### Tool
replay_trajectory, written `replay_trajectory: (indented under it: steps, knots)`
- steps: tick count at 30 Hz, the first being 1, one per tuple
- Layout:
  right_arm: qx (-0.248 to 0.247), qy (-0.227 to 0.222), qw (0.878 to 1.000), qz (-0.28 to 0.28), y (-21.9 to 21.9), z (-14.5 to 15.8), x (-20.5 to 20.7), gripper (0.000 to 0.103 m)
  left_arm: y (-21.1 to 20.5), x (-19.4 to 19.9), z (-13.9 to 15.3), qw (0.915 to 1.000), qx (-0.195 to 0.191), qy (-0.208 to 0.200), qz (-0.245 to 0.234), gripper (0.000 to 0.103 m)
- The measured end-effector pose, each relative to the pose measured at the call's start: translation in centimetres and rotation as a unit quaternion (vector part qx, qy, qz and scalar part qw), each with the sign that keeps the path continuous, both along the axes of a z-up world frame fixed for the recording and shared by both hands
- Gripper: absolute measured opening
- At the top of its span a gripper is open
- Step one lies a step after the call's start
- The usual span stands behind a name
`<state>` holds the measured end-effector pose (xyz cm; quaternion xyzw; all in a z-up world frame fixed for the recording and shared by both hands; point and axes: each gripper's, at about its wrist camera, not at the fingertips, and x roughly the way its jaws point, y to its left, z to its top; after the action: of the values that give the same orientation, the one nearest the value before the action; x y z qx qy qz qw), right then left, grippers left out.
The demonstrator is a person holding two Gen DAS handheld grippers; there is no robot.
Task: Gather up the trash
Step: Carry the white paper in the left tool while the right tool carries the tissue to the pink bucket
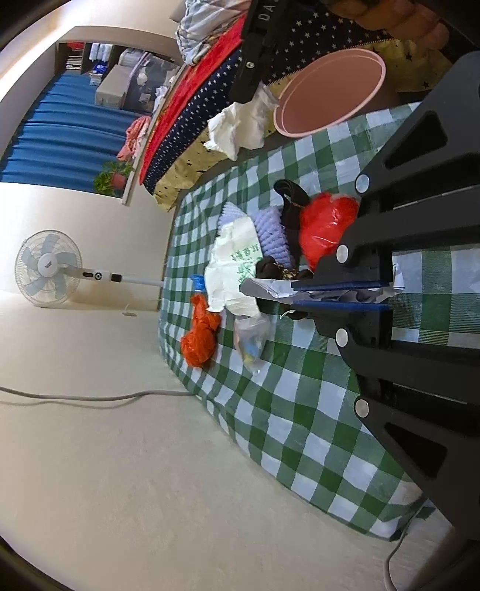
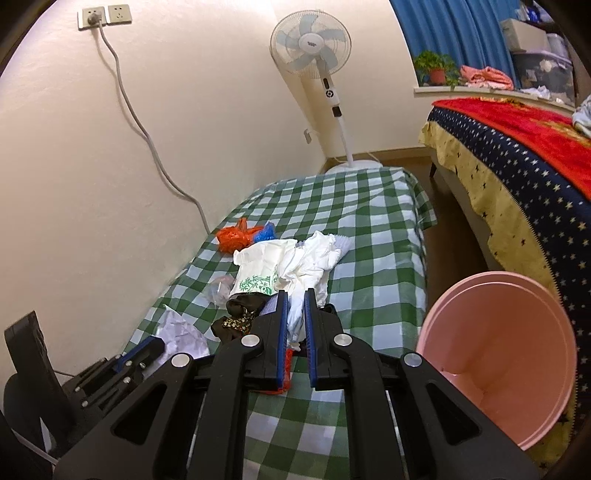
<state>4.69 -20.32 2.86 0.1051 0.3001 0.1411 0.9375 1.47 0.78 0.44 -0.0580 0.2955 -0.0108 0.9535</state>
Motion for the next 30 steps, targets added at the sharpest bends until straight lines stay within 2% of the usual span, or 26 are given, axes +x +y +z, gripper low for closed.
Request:
replay_trajectory:
  steps: [14,23,30]
  knots:
    - [-0.014,-0.015,0.999,-0.034,-3.0,1.6,-3.2,0.009,-2.1,-1.4,1.9,0.9992,-0.001,-0.030,-0.027,0.005]
    - [-0.029,-0.021,0.997,-0.070,-5.5,2.5,-4.9,0.009,-6.4,-1.3,2.8,0.9952,-0.002,-0.053,-0.082,0.005]
    - [-0.041,-0.019,0.991,-0.125,-8.7,2.7,-5.8,0.009,-9.8,-0.2,2.7,0.9913,-0.006,-0.057,-0.119,0.005]
